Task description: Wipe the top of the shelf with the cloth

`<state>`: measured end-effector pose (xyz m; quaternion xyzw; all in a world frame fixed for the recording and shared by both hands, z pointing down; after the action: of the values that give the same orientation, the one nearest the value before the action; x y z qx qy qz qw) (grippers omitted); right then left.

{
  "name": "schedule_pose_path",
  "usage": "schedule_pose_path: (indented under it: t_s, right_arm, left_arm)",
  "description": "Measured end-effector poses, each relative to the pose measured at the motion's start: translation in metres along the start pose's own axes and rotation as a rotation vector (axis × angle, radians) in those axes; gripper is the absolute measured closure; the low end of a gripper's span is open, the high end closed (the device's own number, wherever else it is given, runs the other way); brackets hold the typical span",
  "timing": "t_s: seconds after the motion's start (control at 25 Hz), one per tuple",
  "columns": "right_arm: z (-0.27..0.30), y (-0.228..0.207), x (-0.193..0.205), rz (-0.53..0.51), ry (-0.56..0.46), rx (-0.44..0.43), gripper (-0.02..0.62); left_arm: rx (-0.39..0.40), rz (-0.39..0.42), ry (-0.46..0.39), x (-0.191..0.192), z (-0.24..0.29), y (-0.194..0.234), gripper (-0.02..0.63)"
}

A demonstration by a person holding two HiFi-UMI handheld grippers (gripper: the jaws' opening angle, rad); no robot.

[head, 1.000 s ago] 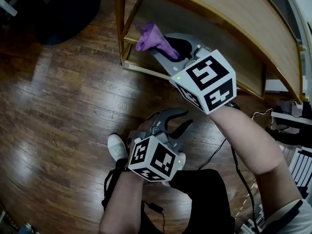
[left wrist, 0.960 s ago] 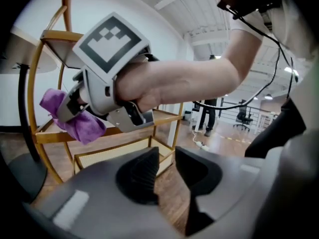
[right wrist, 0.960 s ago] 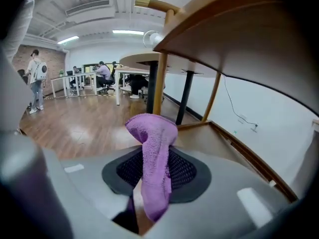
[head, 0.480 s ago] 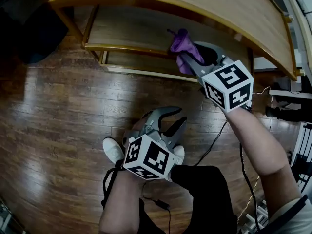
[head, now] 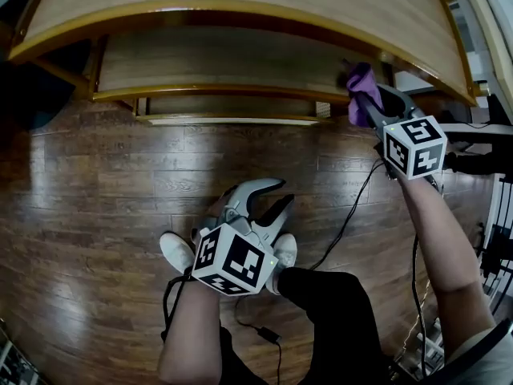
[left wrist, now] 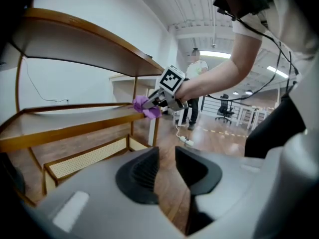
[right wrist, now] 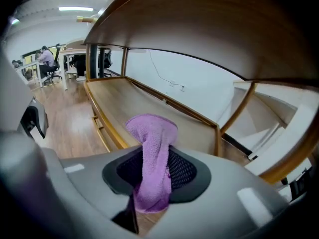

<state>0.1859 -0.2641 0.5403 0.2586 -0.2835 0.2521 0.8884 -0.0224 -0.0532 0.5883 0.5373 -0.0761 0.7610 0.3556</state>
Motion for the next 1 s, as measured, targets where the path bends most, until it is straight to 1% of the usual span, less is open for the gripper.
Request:
schedule_pose_path:
  t_s: [0.16, 0.28, 0.36, 0.44, 0.52, 0.6, 0.68, 0.76, 0.84, 0.92, 1.0]
  right_arm:
    - [-0.010, -0.022, 0.026, 0.008, 0.064, 0.072, 0.477]
    - [-0.014, -0.025, 0.034, 0.030, 0.082, 0.111, 0.477]
    - [-0.024, -0.020, 0.026, 0.043, 0.058, 0.123, 0.476]
    - [-0.035, -0.002, -0.008, 0.036, -0.024, 0.095, 0.476]
    - [-0.038, 0.031, -0.056, 0.002, -0.131, 0.014, 0.476]
    - [-0.029, 0.072, -0.103, -0.029, -0.223, -0.105, 0.476]
    - [-0.009, 0.115, -0.143, -0.038, -0.289, -0.230, 0.476]
    - [0.015, 0.159, -0.177, -0.067, -0.336, -0.338, 0.476]
    - [0.035, 0.198, -0.206, -0.099, -0.373, -0.420, 0.476]
    - [0.054, 0.230, -0.225, -0.085, -0.391, -0.484, 0.476]
    - [0.069, 0.254, -0.235, -0.059, -0.388, -0.529, 0.476]
  left_arm:
    - [0.004, 0.002, 0.007, 0.000, 0.005, 0.000, 0.482]
    - [0.002, 0.001, 0.014, 0.001, 0.006, -0.002, 0.482]
    - [0.003, -0.003, 0.013, 0.001, 0.005, -0.005, 0.482]
    - [-0.004, -0.002, 0.010, 0.002, 0.003, -0.002, 0.482]
    - [-0.020, -0.009, 0.013, 0.006, -0.001, 0.003, 0.482]
    - [-0.042, -0.022, 0.013, 0.008, -0.005, 0.007, 0.482]
    - [-0.056, -0.026, 0.010, 0.008, -0.008, 0.008, 0.482]
    - [-0.063, -0.025, 0.007, 0.009, -0.016, 0.010, 0.482]
    - [-0.080, -0.037, -0.003, 0.013, -0.029, 0.014, 0.482]
    - [-0.104, -0.047, -0.010, 0.018, -0.045, 0.022, 0.482]
    - [-0.123, -0.054, -0.011, 0.024, -0.058, 0.027, 0.482]
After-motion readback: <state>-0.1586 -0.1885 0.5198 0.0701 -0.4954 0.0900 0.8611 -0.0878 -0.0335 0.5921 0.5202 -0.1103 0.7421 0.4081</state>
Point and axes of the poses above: the fingertips, and each gripper's own axes: z forward along the fingers, y to its left, x out of its underside, the point moved 9 cm from there along -z, backward along the fingers, and after that the axes turned 7 degrees about -z, right-handed, at the moved point
